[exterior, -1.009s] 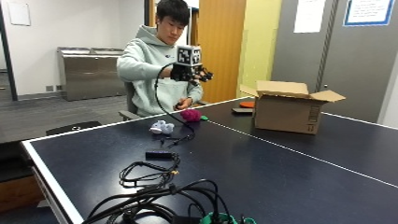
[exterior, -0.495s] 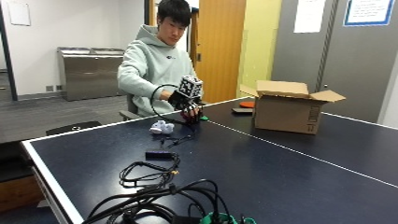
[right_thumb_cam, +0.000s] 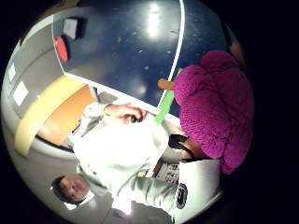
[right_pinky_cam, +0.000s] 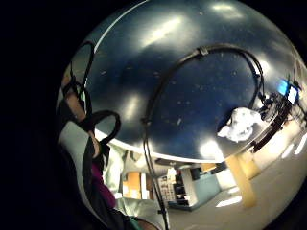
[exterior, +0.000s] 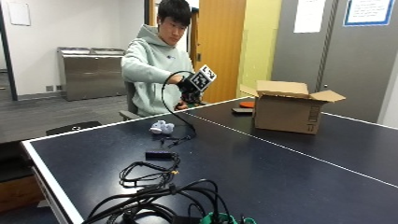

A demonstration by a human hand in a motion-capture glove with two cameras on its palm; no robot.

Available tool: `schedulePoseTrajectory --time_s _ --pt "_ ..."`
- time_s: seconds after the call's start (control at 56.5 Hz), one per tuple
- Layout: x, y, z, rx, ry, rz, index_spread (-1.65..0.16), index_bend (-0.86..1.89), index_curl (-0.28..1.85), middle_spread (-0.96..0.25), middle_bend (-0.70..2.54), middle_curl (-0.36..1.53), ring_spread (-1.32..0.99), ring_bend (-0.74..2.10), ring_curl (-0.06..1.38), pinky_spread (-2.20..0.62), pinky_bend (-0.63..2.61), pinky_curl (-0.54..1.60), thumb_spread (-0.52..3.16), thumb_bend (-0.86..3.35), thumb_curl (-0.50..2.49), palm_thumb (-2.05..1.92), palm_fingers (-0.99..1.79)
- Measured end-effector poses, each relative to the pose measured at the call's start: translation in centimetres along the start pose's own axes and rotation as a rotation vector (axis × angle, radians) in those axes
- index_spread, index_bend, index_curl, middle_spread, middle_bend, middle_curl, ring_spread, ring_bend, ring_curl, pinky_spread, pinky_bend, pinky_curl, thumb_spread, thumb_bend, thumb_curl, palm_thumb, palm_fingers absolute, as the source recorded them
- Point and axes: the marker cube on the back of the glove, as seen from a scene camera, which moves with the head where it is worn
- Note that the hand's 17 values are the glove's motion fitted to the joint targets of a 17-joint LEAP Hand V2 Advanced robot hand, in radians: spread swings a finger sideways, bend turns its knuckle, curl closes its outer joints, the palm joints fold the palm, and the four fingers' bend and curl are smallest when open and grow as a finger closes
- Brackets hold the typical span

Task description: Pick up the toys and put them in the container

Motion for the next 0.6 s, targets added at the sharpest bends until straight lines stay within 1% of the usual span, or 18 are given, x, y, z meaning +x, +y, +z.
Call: schedulePoseTrajectory --time_s 0.035,0.071,0.142,0.212,0.283,0.354,0.407,0.495,0.531,0.566,0.584,0.602 --pt "0.0 0.1 -1.9 0.028 0.009 0.031 -0.28 0.34 0.11 -0.29 0.77 0.56 -0.39 1.08 0.51 -0.41 0.93 0.38 0.73 0.16 0.71 0.68 1.13" --pt "-1.4 0.8 -3.2 0.048 0.026 0.016 -0.29 0.37 0.12 -0.29 0.78 0.58 -0.39 1.09 0.51 -0.42 0.93 0.38 0.69 0.16 0.73 0.68 1.14" --pt "-2.4 2.0 -7.1 0.106 0.061 -0.043 -0.31 0.45 0.14 -0.29 0.81 0.61 -0.39 1.10 0.53 -0.42 0.94 0.40 0.62 0.16 0.76 0.68 1.15" --pt "-3.9 3.2 -10.6 0.180 0.191 -0.128 -0.32 0.51 0.17 -0.28 0.83 0.63 -0.39 1.12 0.54 -0.42 0.95 0.41 0.56 0.16 0.80 0.67 1.15" --pt "-4.3 3.7 -15.0 0.262 0.207 -0.202 -0.32 0.56 0.19 -0.28 0.85 0.66 -0.38 1.14 0.55 -0.42 0.96 0.43 0.50 0.16 0.84 0.67 1.13" --pt "-7.6 4.0 -18.8 0.375 0.231 -0.179 -0.33 0.59 0.21 -0.28 0.86 0.68 -0.38 1.15 0.57 -0.42 0.98 0.44 0.45 0.16 0.87 0.67 1.11" --pt "-11.3 3.7 -21.6 0.449 0.156 -0.096 -0.33 0.61 0.22 -0.28 0.87 0.69 -0.38 1.16 0.57 -0.42 0.99 0.45 0.42 0.16 0.89 0.67 1.10" --pt "-13.9 2.2 -25.7 0.550 0.064 -0.120 -0.34 0.64 0.24 -0.27 0.88 0.72 -0.37 1.17 0.58 -0.42 1.00 0.46 0.37 0.16 0.93 0.67 1.08" --pt "-13.4 1.4 -27.1 0.579 0.026 -0.184 -0.34 0.65 0.25 -0.27 0.88 0.73 -0.37 1.18 0.59 -0.42 1.00 0.46 0.35 0.16 0.94 0.66 1.07" --pt "-12.8 0.6 -28.3 0.602 -0.008 -0.301 -0.34 0.65 0.26 -0.27 0.87 0.73 -0.37 1.17 0.59 -0.42 1.00 0.47 0.34 0.16 0.95 0.66 1.06" --pt "-13.4 0.1 -28.6 0.623 -0.012 -0.326 -0.34 0.65 0.26 -0.27 0.88 0.74 -0.37 1.18 0.59 -0.42 1.00 0.47 0.33 0.16 0.96 0.66 1.05" --pt "-14.7 -0.6 -28.8 0.651 -0.009 -0.314 -0.35 0.65 0.27 -0.27 0.87 0.74 -0.37 1.18 0.59 -0.42 1.01 0.47 0.33 0.16 0.97 0.66 1.04"
